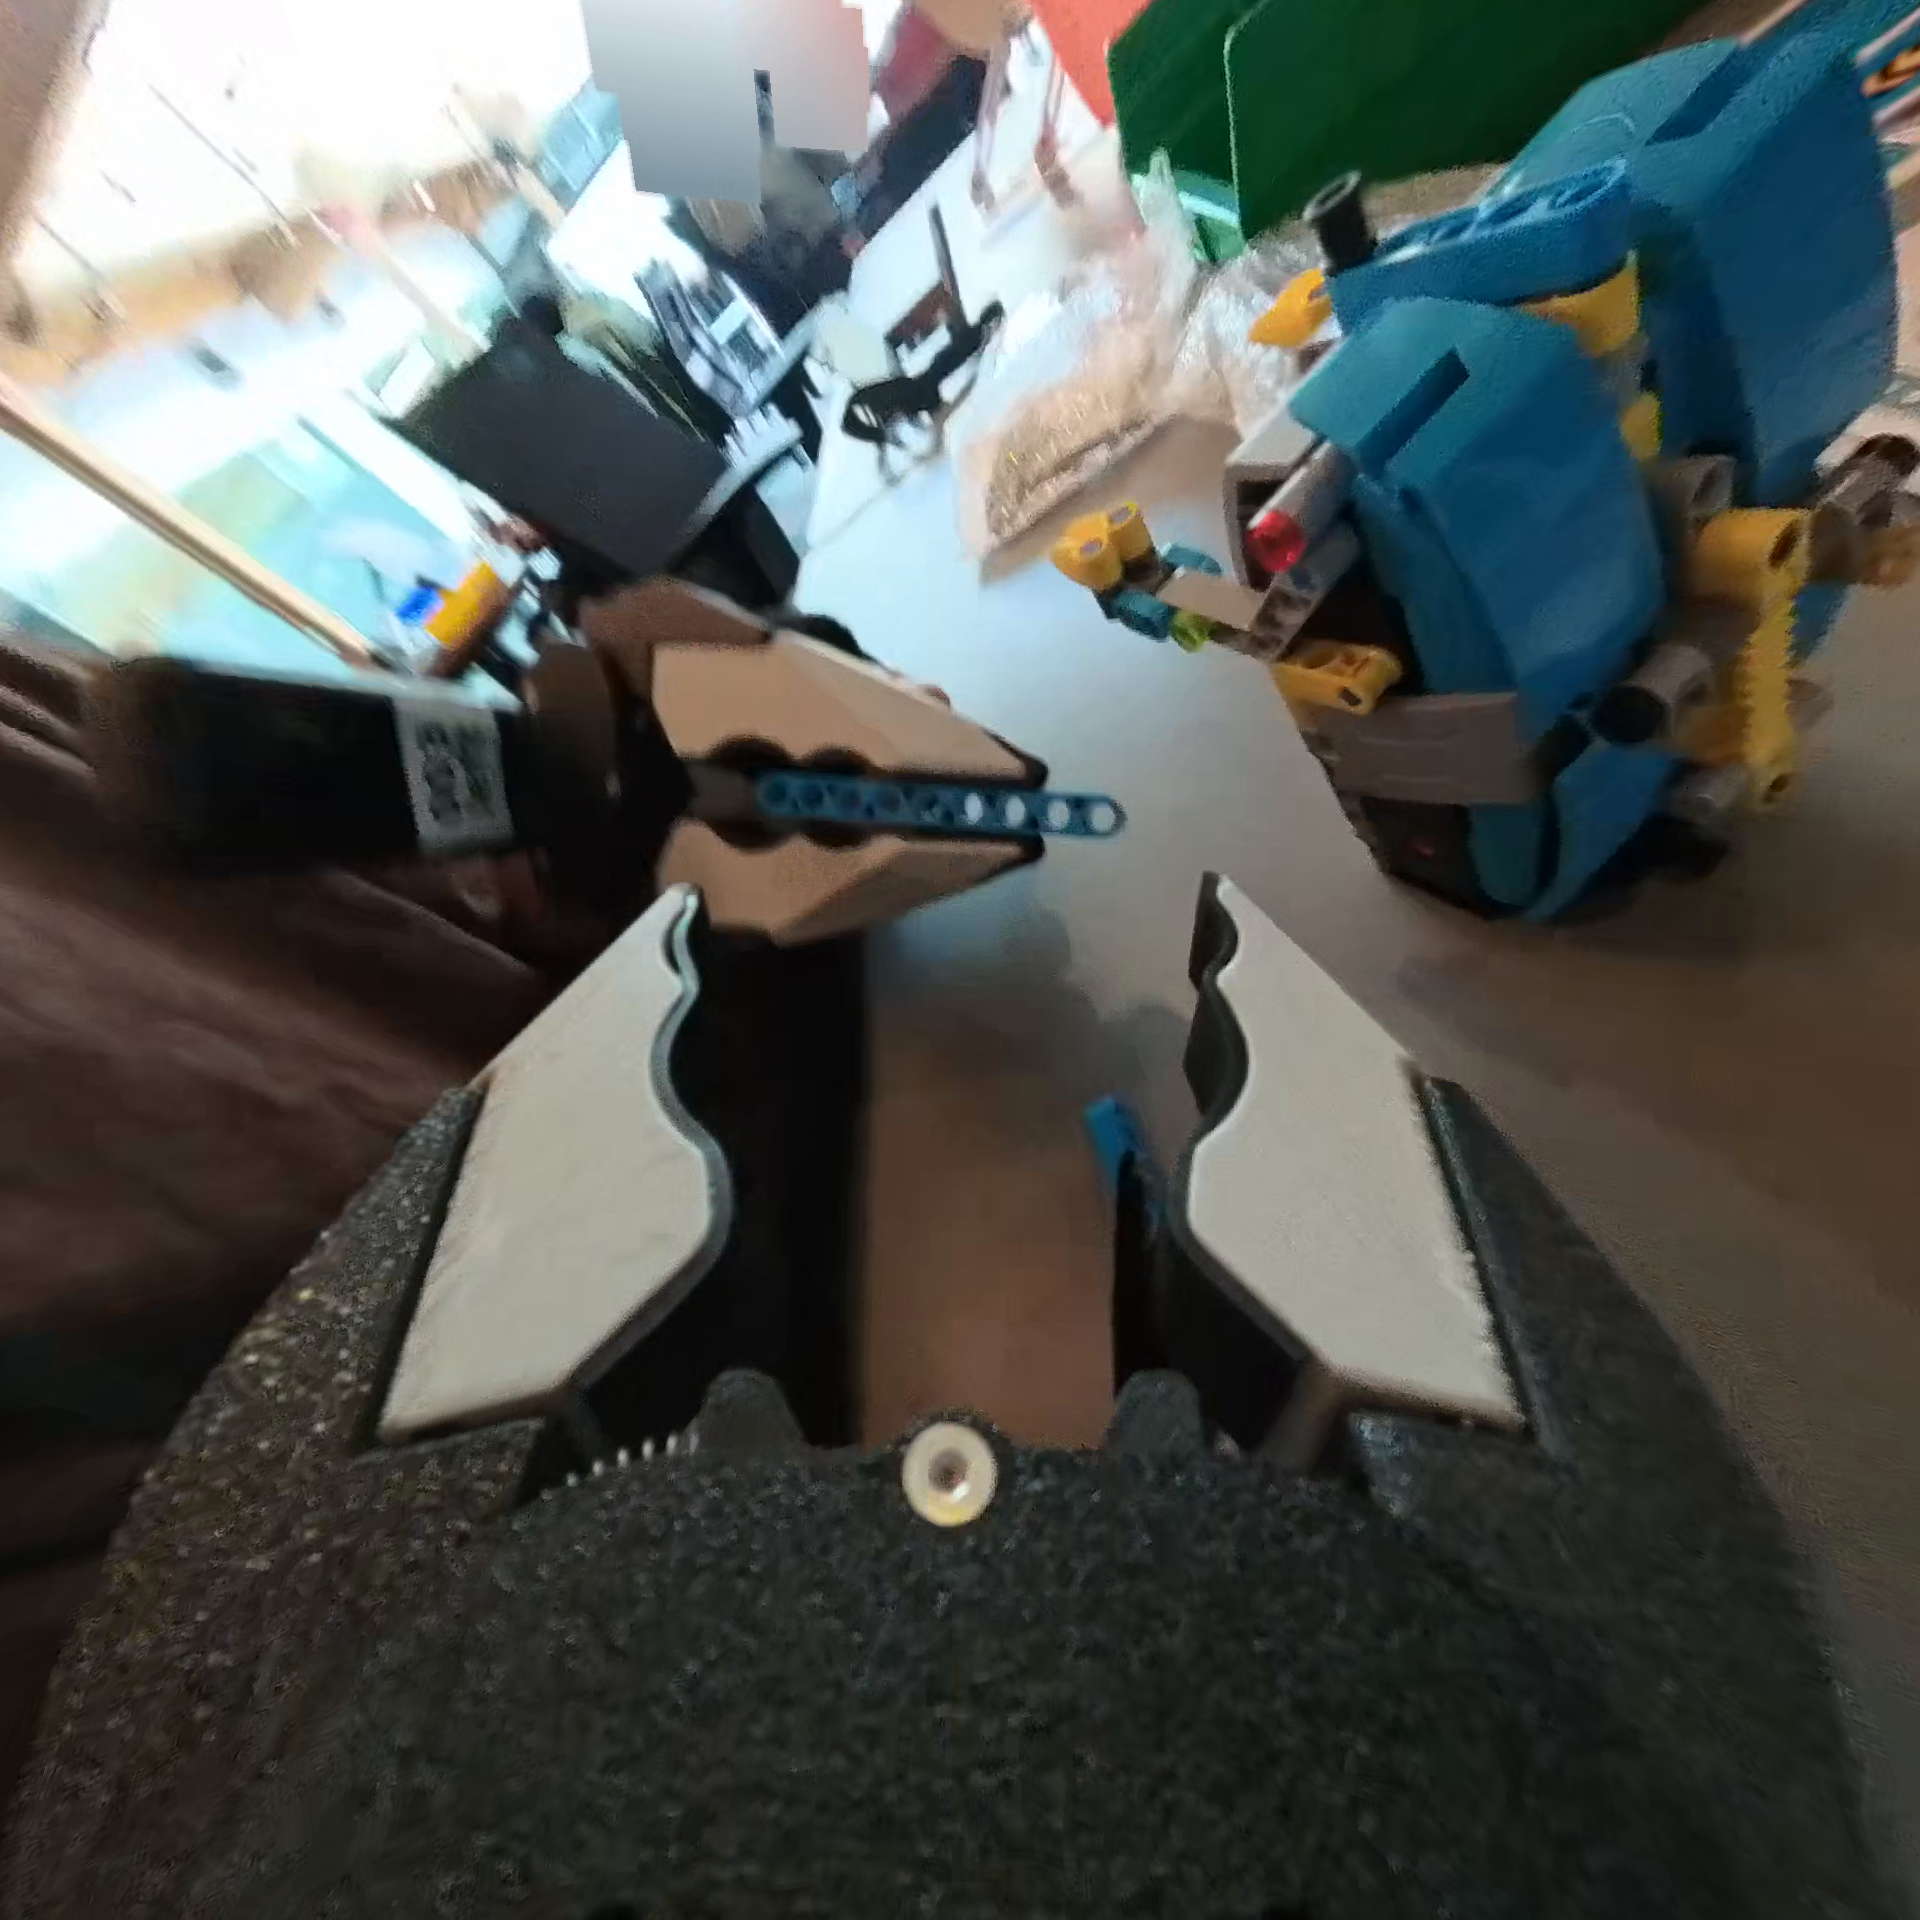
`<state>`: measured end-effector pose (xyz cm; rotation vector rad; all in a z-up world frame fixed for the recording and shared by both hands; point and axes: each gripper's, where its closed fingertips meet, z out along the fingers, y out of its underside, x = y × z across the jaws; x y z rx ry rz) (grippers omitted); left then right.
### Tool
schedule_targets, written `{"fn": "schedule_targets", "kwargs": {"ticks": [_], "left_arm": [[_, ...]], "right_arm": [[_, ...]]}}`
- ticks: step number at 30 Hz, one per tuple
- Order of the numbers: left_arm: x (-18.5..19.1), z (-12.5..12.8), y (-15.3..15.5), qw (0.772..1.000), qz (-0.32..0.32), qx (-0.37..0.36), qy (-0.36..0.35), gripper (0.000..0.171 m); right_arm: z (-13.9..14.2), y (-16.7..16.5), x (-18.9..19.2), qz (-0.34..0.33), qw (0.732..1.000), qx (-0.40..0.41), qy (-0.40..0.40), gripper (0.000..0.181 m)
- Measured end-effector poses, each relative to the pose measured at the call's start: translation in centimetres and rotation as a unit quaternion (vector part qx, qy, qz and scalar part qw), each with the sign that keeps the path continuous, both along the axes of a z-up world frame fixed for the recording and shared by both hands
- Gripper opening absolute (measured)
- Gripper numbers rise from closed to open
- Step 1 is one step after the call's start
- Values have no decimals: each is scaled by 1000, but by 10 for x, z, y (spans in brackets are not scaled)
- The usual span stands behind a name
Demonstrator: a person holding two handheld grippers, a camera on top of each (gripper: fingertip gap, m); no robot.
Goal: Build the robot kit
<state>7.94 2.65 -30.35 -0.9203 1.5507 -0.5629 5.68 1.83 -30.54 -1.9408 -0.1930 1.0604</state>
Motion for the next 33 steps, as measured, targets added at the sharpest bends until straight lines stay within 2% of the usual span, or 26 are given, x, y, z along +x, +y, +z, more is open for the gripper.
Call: {"fn": "schedule_targets", "kwargs": {"ticks": [2,3,9,12,14,18,21,24,26,29,31,33], "left_arm": [[1,-1,-2,1000,7,26,3,7],[1,-3,-2,999,9,35,7,7],[4,-9,-6,997,17,70,25,6],[5,-10,-15,997,1,75,25,6],[6,-11,-18,996,-3,83,26,8],[5,-4,-21,995,-4,98,6,7],[2,3,-21,994,-11,106,-15,6],[-4,20,-37,991,-59,100,-66,7],[-10,30,-48,986,-87,97,-99,7],[-18,45,-56,980,-115,80,-139,7],[-24,52,-63,975,-144,62,-160,7],[-28,56,-69,970,-162,55,-173,7]], "right_arm": [[8,4,-2,-16,999,-1,36,92],[7,5,-3,-18,999,1,28,93],[2,8,-11,-40,996,44,-72,94],[-8,6,-15,-30,995,26,-91,86],[-10,2,-25,-4,996,17,-82,74],[-7,3,-20,-15,993,34,-111,62],[11,-2,-16,-7,997,53,-58,69],[36,-14,-15,38,996,70,46,80],[55,-23,-17,81,984,74,138,99],[64,-46,-28,178,956,35,229,117],[67,-53,-30,210,942,22,260,116],[73,-58,-29,233,929,19,286,104]]}}
